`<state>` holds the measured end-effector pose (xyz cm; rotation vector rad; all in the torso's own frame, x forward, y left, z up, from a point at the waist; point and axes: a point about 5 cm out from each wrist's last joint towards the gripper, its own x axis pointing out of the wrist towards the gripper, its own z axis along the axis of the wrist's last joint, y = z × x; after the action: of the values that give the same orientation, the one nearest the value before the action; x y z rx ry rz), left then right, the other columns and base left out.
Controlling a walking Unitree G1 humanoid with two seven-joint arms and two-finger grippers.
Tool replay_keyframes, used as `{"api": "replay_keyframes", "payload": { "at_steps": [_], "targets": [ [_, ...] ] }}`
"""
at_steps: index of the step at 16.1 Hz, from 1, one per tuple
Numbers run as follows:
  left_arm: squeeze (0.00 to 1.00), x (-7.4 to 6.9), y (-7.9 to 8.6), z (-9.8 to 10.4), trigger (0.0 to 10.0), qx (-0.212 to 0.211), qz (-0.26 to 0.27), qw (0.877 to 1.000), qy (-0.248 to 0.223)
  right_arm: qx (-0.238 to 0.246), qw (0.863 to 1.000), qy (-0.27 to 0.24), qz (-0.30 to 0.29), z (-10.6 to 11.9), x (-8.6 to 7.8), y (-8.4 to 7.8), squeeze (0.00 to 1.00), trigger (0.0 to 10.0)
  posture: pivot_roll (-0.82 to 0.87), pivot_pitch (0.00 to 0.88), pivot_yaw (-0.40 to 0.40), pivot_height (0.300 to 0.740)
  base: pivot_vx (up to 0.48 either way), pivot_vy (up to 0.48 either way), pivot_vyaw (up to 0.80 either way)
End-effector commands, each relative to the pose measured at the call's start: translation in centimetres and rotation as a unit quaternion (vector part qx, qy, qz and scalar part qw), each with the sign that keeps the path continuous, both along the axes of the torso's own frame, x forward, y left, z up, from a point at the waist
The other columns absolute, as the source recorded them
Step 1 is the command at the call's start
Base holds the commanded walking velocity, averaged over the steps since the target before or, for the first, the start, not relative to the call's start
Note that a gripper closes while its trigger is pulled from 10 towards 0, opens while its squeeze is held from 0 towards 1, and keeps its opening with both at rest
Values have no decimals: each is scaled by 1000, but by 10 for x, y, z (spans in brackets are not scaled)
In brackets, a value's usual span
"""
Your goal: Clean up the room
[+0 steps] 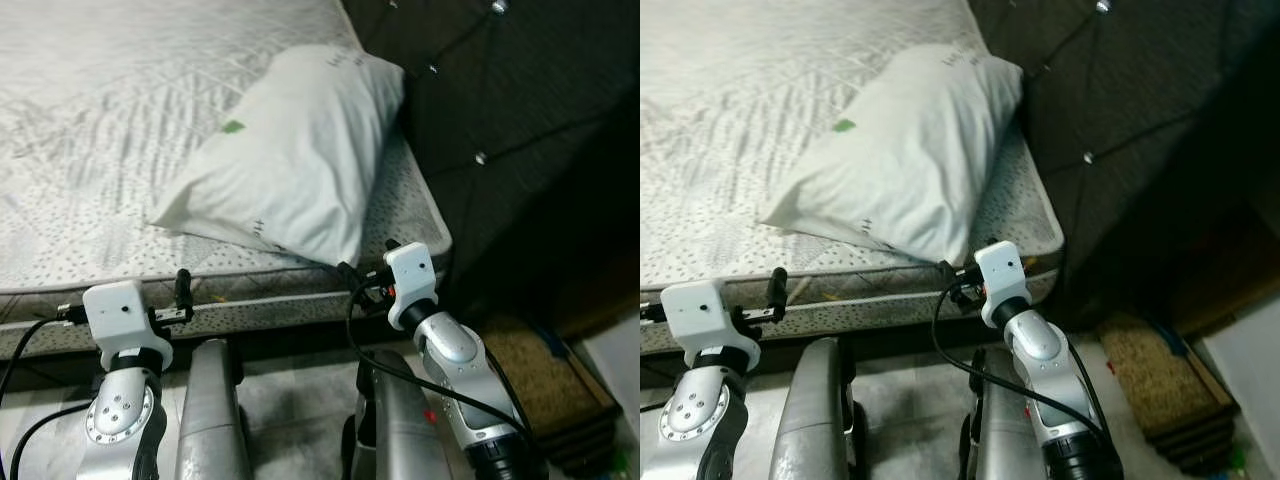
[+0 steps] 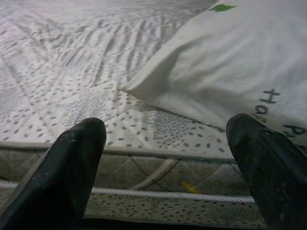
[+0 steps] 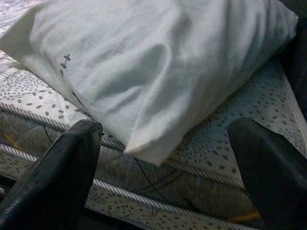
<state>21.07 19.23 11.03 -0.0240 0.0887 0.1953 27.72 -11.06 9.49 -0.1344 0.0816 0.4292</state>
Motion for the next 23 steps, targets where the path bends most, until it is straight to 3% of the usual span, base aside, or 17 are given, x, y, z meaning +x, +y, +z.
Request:
{"api": "replay_keyframes", "payload": {
  "at_steps": [1,12,18,21,23],
  "targets": [
    [0,0,0,3,10000,-2,-4,1000,-5,3,1000,-8,-2,6,2,-1,0,10000,0,179,-57,557,0,0,0],
    [0,0,1,2,10000,4,-1,1000,0,13,1000,-11,26,8,6,10,0,10000,11,169,-56,557,164,0,0],
    [0,-5,0,-2,10000,6,7,1000,18,16,995,10,101,3,13,34,0,10000,45,166,-60,557,0,0,0],
    [0,-12,1,-1,10000,6,14,1000,23,12,995,-1,99,6,23,47,0,10000,73,169,-73,557,0,0,0],
    [0,-17,1,-2,10000,6,18,999,26,13,996,-16,83,10,28,47,0,10000,86,173,-77,557,0,0,0]
  ]
}}
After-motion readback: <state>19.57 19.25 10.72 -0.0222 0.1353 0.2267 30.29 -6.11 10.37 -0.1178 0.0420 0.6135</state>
